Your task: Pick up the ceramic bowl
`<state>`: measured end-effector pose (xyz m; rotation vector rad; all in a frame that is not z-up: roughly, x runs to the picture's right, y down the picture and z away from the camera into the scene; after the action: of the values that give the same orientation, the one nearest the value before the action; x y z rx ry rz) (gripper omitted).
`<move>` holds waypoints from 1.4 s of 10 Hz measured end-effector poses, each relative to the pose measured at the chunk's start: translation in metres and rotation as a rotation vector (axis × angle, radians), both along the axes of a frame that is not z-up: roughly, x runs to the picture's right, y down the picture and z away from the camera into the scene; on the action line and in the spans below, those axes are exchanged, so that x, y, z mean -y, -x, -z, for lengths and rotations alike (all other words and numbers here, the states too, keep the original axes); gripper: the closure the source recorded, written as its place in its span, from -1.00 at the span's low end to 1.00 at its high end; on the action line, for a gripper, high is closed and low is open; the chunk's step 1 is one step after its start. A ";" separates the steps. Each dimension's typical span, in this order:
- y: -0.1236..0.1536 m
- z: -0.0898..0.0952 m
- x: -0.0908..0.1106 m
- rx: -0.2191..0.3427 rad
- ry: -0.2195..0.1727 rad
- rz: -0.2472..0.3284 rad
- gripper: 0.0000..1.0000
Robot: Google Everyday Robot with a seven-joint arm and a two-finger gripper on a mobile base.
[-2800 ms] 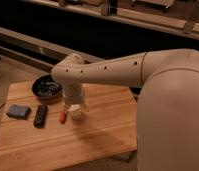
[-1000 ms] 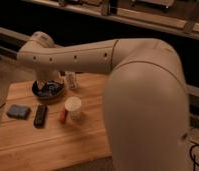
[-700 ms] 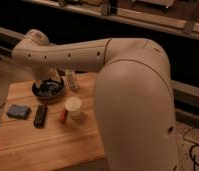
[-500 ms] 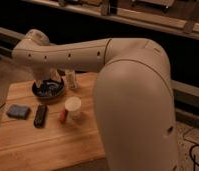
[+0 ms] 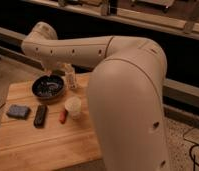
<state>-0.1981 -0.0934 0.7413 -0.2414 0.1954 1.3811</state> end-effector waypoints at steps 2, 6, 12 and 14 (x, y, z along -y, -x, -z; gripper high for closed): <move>0.009 -0.007 -0.006 -0.031 0.031 -0.055 -0.30; 0.060 0.001 -0.037 -0.014 0.144 -0.352 -0.30; 0.060 0.001 -0.037 -0.039 0.148 -0.411 -0.30; 0.048 -0.021 -0.048 -0.088 0.150 -0.376 -0.30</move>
<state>-0.2464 -0.0458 0.7622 -0.3558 0.3399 1.7544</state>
